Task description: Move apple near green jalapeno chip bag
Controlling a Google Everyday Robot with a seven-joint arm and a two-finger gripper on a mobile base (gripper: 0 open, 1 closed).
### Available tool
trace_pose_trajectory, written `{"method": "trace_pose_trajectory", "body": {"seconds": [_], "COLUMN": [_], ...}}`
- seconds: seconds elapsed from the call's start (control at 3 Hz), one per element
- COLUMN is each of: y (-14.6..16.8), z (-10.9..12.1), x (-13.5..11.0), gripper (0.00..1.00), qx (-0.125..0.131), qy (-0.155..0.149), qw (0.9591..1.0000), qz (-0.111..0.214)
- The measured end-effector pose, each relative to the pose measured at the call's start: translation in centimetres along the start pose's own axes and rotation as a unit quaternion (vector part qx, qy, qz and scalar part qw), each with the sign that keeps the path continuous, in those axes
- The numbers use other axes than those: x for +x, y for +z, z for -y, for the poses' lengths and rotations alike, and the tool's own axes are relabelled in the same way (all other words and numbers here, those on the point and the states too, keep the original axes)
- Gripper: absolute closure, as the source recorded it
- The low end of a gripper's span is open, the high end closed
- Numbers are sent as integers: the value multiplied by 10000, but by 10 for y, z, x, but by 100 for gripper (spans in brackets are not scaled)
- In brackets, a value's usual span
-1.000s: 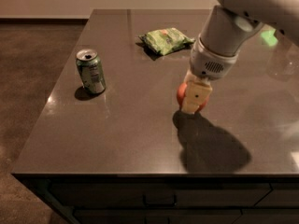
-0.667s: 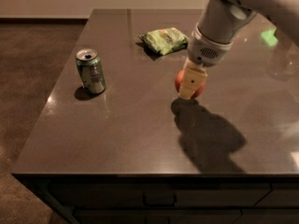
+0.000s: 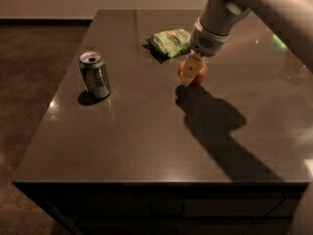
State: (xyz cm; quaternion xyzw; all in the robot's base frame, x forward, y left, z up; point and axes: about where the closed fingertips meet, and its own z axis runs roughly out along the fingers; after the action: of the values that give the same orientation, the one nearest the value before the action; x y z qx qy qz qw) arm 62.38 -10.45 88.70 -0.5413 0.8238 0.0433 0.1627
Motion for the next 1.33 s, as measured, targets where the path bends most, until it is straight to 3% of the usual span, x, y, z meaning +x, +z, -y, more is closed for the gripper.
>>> {"method": "trace_pose_trajectory", "body": {"seconds": [0.67,1.0,1.33], "y": [20,22,30], "z": [62,80,90], "x": [-29,-39,-44], "gripper": [100,84,61], "qx": [352,536,563], "qy": [697,801,785], "qw": [9969,9953,9953], "qz": [41,40,3]}}
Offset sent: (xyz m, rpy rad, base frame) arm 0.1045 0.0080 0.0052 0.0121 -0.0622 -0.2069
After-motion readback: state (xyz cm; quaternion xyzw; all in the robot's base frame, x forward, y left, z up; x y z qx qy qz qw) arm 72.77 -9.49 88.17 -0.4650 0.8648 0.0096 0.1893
